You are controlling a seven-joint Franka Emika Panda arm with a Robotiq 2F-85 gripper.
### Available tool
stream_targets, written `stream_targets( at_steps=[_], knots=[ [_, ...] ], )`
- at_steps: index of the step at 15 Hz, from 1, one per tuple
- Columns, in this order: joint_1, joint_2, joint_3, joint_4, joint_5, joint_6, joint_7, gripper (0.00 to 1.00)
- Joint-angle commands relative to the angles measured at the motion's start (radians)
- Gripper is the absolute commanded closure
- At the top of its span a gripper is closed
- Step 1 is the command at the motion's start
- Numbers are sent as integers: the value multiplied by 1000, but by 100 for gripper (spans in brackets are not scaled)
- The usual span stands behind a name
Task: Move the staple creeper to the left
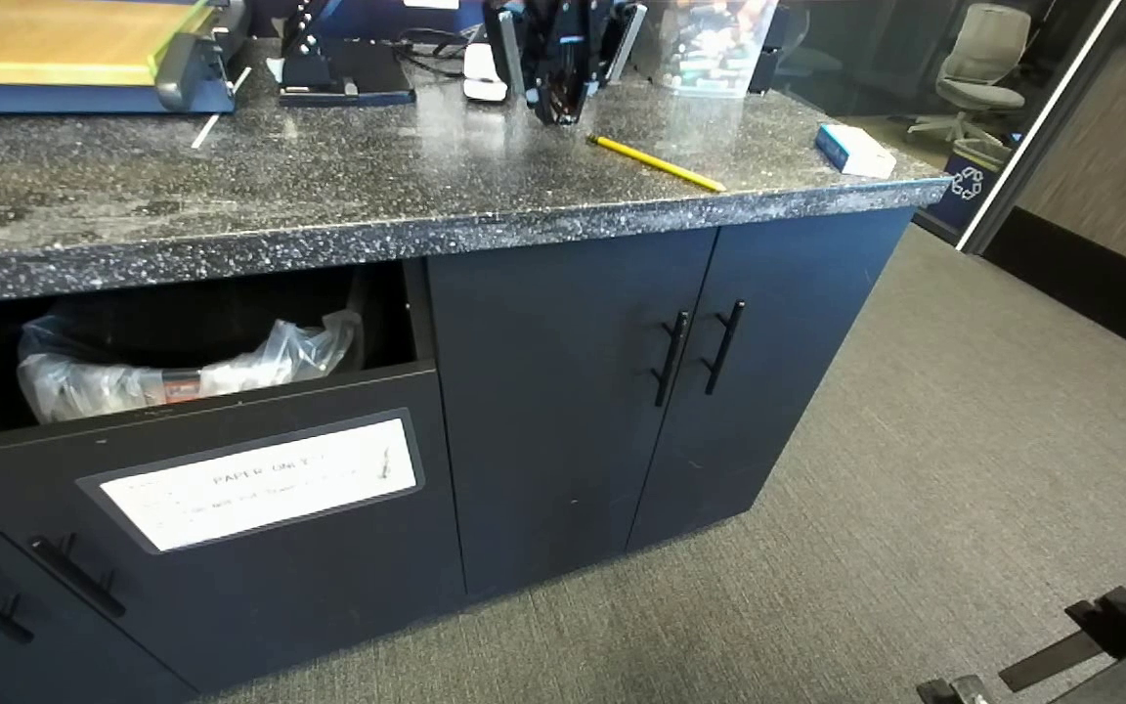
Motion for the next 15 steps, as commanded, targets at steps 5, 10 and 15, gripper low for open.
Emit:
stream_targets(
  at_steps=[5,10,15],
  knots=[
    [-13,97,8,48,-6,-1,27,93],
    [-22,18,27,-17,15,-74,36,37],
    [-134,-109,55,-20,62,-290,2,2]
  ],
)
